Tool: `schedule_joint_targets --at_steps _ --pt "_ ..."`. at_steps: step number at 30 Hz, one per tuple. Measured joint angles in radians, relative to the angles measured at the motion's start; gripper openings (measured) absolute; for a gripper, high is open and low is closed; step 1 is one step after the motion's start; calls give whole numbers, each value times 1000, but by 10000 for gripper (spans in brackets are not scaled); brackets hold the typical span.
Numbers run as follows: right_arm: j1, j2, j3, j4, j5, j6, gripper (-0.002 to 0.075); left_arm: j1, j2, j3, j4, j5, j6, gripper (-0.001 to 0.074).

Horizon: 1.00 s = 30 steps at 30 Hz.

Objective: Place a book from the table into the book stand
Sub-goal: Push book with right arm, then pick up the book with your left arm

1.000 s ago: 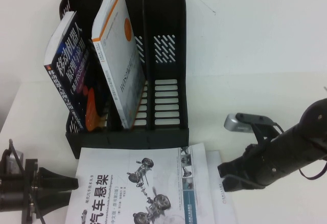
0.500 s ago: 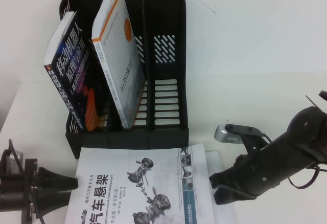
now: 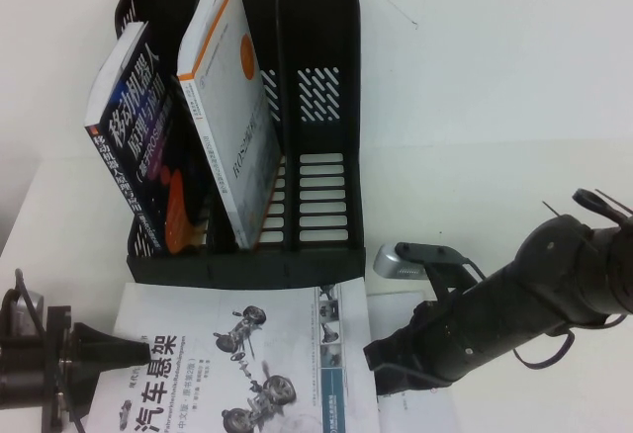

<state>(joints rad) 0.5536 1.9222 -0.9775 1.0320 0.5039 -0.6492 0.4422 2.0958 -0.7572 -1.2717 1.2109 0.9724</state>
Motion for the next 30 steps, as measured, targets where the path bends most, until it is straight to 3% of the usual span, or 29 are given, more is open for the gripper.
schedule_joint_targets --at_steps 3,7,12,18,25,30 --pt "1 2 -4 0 2 0 0 0 0 0 0 0 2 269" --pt "1 4 -10 -4 8 -2 0 0 0 0 -4 7 0 118" --pt "1 -14 -12 -85 6 47 0 4 -4 0 -6 38 0 120" --pt "4 -147 -12 -357 8 238 0 -1 -72 4 17 1 -27 120" --pt "4 -305 -12 -597 62 404 0 -13 -301 14 83 -41 -122 120" --pt "4 -377 -12 -657 87 443 0 -87 -497 18 112 -66 -190 120"
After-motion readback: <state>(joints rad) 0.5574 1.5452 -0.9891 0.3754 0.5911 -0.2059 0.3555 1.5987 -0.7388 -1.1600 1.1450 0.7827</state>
